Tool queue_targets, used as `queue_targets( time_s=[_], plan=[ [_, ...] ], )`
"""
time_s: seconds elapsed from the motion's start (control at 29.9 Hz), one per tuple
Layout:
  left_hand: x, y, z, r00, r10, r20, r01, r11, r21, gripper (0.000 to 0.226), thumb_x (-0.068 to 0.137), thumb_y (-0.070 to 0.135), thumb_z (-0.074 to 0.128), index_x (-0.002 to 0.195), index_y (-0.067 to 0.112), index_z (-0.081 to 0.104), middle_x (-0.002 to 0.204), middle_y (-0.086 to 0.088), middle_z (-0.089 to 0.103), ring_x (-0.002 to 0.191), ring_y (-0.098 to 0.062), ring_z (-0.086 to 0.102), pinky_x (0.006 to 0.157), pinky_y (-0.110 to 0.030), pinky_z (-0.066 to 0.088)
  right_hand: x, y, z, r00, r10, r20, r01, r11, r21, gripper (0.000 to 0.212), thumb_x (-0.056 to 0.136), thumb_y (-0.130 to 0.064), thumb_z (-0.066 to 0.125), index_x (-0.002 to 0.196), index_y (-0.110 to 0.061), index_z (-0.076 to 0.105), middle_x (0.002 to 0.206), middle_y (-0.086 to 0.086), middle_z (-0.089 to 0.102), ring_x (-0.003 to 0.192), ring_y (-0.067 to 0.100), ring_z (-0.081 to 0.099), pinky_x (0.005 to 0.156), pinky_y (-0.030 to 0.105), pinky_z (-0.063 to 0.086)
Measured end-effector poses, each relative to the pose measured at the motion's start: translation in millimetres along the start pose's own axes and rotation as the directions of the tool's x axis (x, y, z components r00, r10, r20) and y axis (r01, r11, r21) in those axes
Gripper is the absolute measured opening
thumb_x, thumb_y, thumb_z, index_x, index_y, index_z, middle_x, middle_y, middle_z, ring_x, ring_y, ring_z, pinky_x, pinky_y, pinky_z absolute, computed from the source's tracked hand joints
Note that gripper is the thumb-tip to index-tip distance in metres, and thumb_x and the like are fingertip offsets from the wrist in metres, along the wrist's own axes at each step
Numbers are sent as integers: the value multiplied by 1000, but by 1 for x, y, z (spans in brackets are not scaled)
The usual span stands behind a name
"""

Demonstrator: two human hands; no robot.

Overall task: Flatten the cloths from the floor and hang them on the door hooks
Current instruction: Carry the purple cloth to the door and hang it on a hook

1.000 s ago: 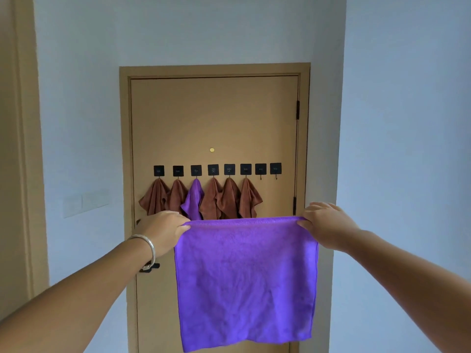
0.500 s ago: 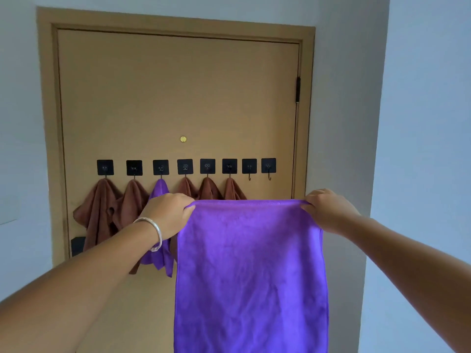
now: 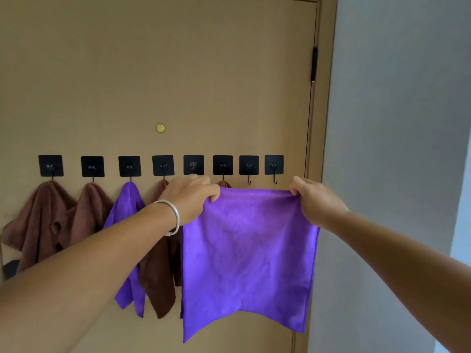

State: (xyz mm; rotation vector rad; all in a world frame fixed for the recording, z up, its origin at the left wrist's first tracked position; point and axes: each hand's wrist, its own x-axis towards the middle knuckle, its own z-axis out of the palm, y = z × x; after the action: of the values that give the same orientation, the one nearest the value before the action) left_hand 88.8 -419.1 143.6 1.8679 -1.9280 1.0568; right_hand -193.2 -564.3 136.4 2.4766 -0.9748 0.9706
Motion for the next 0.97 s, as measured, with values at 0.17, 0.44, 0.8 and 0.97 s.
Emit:
queue_targets(
  time_s=[0.17,0.44,0.8,0.97],
  plan=[
    [58,-3,30,999,-23,36,17,989,148,83,80,-5,37,141,51,29,88,6,37,82,-21,41,63,-31,25,53,21,29,963,-231,139,248,961,-123,48,86,1,41,115,-34,58,108,-3,47,83,25,54,60,34,45],
    [123,-15,63,991,-94,99,63,959,277,75,84,0,39,142,48,31,94,2,41,93,-24,51,64,-32,31,122,44,70,976,-153,152,182,962,-203,55,93,-7,37,140,-35,44,109,2,45,87,24,54,61,32,36],
    [143,-12,98,958,41,282,-187,838,512,57,93,10,39,141,38,32,114,-3,50,96,-25,51,67,-35,37,148,40,106,963,-201,179,253,903,-346,33,92,-6,39,117,-15,57,102,5,48,79,24,54,57,34,34],
    [146,17,111,927,58,370,-276,774,570,36,96,10,39,125,26,53,110,-5,52,96,-25,51,67,-36,31,132,31,119,928,-246,281,344,856,-385,30,94,-9,39,110,-16,62,101,4,54,84,26,59,59,35,36]
  ],
)
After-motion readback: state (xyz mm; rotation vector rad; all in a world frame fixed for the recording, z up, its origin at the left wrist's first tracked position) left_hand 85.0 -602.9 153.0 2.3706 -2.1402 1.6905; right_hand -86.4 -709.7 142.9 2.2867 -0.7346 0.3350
